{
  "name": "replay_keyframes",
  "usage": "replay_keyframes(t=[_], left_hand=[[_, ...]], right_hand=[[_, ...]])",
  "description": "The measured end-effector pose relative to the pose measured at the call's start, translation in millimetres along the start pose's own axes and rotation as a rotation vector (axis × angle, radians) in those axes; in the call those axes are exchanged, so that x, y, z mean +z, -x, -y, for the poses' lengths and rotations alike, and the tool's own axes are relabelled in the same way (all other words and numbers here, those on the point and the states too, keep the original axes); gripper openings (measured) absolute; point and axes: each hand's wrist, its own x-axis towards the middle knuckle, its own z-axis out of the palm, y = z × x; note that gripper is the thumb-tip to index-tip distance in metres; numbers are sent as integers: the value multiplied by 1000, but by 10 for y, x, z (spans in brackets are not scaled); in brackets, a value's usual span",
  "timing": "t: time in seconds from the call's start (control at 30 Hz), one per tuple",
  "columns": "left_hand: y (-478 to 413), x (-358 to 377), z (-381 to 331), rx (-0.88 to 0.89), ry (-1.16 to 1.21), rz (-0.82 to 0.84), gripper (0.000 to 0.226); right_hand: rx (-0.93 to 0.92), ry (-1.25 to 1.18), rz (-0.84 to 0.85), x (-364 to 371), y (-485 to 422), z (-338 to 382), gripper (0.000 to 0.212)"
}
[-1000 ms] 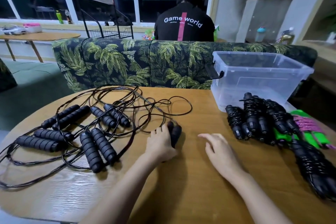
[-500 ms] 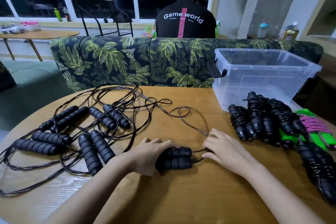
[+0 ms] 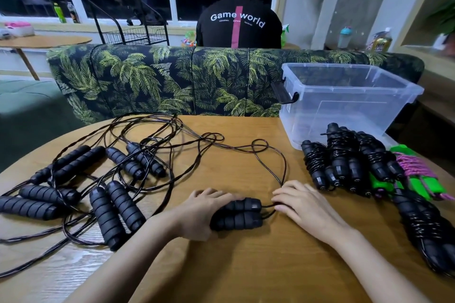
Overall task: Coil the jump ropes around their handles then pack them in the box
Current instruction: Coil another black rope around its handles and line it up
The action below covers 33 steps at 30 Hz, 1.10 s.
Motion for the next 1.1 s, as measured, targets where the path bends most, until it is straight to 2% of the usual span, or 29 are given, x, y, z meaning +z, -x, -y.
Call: replay_keyframes(t=[0.13, 0.2, 0.3, 0.43, 0.5, 0.6, 0.77, 0.9, 1.0, 1.1], left_hand=[[-38, -63, 50, 14, 217, 17, 82], [-99, -143, 101, 21, 289, 7, 67], [-282, -253, 191, 22, 249, -114, 49], [-628, -354, 305, -26, 195, -220, 41], [-805, -421, 328, -16, 155, -231, 41], [-1071, -523, 328, -10, 106, -254, 45], [-1405, -612, 266, 57, -84, -288, 59], [-1504, -646, 281, 193, -238, -350, 39], [-1479, -682, 391, 195, -383, -395, 29], [-1413, -664, 427, 252, -273, -448, 23]], right_hand=[[85, -34, -136, -2, -132, 17, 19], [200, -9, -136, -48, -282, 27, 19], [463, 51, 4, -129, -573, 42, 39], [750, 120, 266, -62, -971, 16, 79], [815, 41, 345, -8, -1117, 1, 76], [786, -48, 309, 67, -1227, 7, 61], [603, -309, 172, 60, -1184, 82, 61], [477, -497, 9, -96, -1042, 79, 47], [451, -533, -76, -167, -899, 8, 34], [390, -511, -161, -198, -824, -6, 28]])
